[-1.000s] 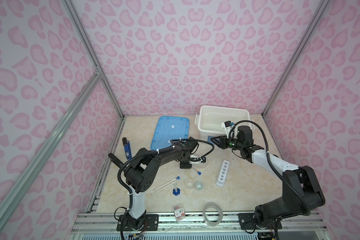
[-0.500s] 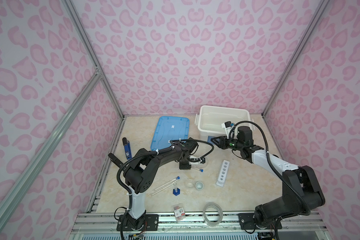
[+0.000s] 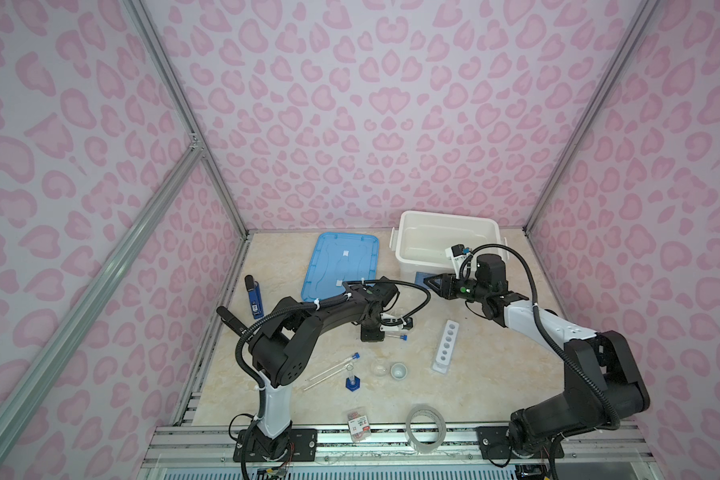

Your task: Organize the chemistry lab equipment

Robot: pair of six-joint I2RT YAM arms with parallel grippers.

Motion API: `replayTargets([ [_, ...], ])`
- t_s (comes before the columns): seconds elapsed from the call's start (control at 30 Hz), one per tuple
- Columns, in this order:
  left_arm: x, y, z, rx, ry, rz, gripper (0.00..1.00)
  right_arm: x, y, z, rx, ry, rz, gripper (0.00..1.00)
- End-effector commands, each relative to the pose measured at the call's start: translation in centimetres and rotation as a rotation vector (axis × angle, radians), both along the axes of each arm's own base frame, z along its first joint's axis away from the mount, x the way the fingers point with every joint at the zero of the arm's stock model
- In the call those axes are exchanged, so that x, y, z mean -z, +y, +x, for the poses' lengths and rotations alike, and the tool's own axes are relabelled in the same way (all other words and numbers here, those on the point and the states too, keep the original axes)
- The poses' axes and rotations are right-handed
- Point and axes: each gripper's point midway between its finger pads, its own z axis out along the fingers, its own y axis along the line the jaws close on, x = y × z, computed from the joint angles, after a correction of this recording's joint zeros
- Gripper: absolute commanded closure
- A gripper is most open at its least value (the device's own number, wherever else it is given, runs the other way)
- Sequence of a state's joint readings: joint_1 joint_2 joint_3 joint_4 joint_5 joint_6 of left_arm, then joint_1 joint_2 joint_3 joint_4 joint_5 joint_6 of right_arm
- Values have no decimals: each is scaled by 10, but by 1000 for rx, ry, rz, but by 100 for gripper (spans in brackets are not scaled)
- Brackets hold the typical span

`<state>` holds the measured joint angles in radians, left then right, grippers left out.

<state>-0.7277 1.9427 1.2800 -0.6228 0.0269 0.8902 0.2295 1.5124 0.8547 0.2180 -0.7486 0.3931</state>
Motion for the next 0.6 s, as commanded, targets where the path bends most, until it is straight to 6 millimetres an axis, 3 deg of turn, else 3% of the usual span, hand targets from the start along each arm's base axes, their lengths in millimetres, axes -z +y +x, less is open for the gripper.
replayTargets([
  [0.0,5,3,-7,-5,29,6,80,-6,-1,2,8,-22,15,65],
  [0.3,-9,-4,-5,-31,-2,-58,82,-13,-6,-6,15,-11,-11,65],
  [0.57,-49,-11,-6,-54,-69,-180,82,-10,-16,-30,28,39,-74,64],
])
